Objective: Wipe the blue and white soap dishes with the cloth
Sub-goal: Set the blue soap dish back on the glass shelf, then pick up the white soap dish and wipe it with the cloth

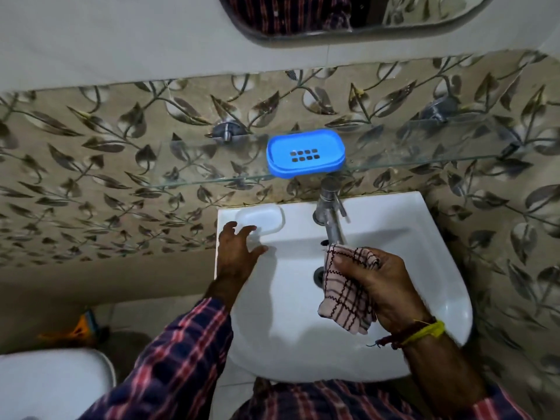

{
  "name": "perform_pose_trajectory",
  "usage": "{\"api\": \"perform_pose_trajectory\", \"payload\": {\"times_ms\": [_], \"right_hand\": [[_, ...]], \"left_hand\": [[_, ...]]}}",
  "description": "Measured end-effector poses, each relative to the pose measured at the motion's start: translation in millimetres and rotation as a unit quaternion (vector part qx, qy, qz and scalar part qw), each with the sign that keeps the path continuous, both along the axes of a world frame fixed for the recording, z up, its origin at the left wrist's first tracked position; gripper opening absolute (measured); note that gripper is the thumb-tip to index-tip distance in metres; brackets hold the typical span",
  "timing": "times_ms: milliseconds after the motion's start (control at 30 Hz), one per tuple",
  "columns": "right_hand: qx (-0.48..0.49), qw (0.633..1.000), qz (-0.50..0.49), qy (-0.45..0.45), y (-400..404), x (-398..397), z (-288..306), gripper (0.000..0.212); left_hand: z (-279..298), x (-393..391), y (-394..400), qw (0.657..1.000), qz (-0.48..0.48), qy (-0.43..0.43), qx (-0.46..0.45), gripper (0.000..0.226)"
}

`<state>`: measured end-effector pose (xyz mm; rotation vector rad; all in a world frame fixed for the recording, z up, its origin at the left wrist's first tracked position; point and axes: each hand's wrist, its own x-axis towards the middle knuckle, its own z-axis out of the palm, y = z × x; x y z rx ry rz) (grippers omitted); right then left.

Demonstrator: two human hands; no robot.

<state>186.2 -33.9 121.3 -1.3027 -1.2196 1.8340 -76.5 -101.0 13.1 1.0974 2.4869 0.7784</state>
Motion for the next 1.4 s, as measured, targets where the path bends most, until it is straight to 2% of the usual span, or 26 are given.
{"api": "perform_pose_trajectory", "payload": {"times_ms": [67, 200, 367, 467, 567, 667, 700, 767, 833, 867, 967, 1033, 1133, 1200, 1267, 1400], "right_hand": [[0.008, 1.0, -0.004, -0.003, -1.6, 0.2, 0.4, 0.021], [0.017, 1.0, -0.016, -0.009, -5.0, 2.9, -0.4, 0.018], [0.031, 0.999, -0.032, 0.008, -9.9, 1.0, 4.7, 0.016], [0.118, 0.993, -0.017, 0.001, -9.0, -0.6, 17.2, 0.015], [0.253, 0.966, 0.053, -0.026, -2.6, -0.1, 34.6, 0.012], [0.352, 0.924, 0.138, -0.053, 1.6, 5.2, 49.1, 0.012], [0.375, 0.91, 0.166, -0.066, 0.3, 6.1, 52.3, 0.014], [0.402, 0.883, 0.223, -0.091, -5.4, 3.7, 55.8, 0.015], [0.391, 0.879, 0.257, -0.097, -13.6, 0.0, 54.8, 0.015], [0.367, 0.888, 0.262, -0.088, -18.0, -0.6, 54.2, 0.016], [0.215, 0.947, 0.238, 0.019, -30.9, 1.4, 55.0, 0.016], [0.108, 0.973, 0.176, 0.106, -41.0, 0.6, 55.1, 0.008], [-0.031, 0.981, 0.081, 0.171, -49.0, -0.2, 54.2, 0.011], [-0.099, 0.972, 0.077, 0.198, -52.2, 0.0, 56.0, 0.016], [-0.091, 0.967, 0.11, 0.21, -54.9, 2.8, 58.0, 0.018], [0.007, 0.961, 0.189, 0.203, -51.8, 11.7, 65.8, 0.017]], "left_hand": [[-6.3, -10.7, 9.9, 1.0, 0.016, -0.023, -0.012, 0.045], [-6.7, -17.6, 15.3, 0.995, 0.064, -0.065, 0.046, 0.019], [7.1, 6.3, -10.3, 0.979, 0.052, -0.163, 0.11, 0.017], [26.9, 29.0, -37.1, 0.968, 0.03, -0.212, 0.13, 0.021], [51.7, 46.1, -58.7, 0.967, -0.011, -0.208, 0.147, 0.023], [80.8, 64.3, -74.4, 0.97, -0.078, -0.133, 0.187, 0.038], [90.7, 70.4, -79.3, 0.968, -0.104, -0.11, 0.2, 0.052], [108.0, 80.5, -86.0, 0.958, -0.135, -0.12, 0.225, 0.082], [116.1, 88.0, -87.2, 0.938, -0.145, -0.172, 0.265, 0.101], [117.6, 93.1, -85.7, 0.925, -0.136, -0.209, 0.287, 0.103], [117.3, 120.7, -80.3, 0.882, -0.089, -0.332, 0.323, 0.081], [114.4, 141.6, -78.6, 0.847, -0.087, -0.406, 0.332, 0.067], [115.8, 160.1, -73.3, 0.828, -0.111, -0.441, 0.328, 0.058], [116.5, 164.7, -72.6, 0.821, -0.109, -0.453, 0.329, 0.057], [117.5, 166.0, -73.2, 0.81, -0.096, -0.473, 0.333, 0.053], [129.8, 165.2, -70.5, 0.795, -0.09, -0.502, 0.327, 0.049]]}}
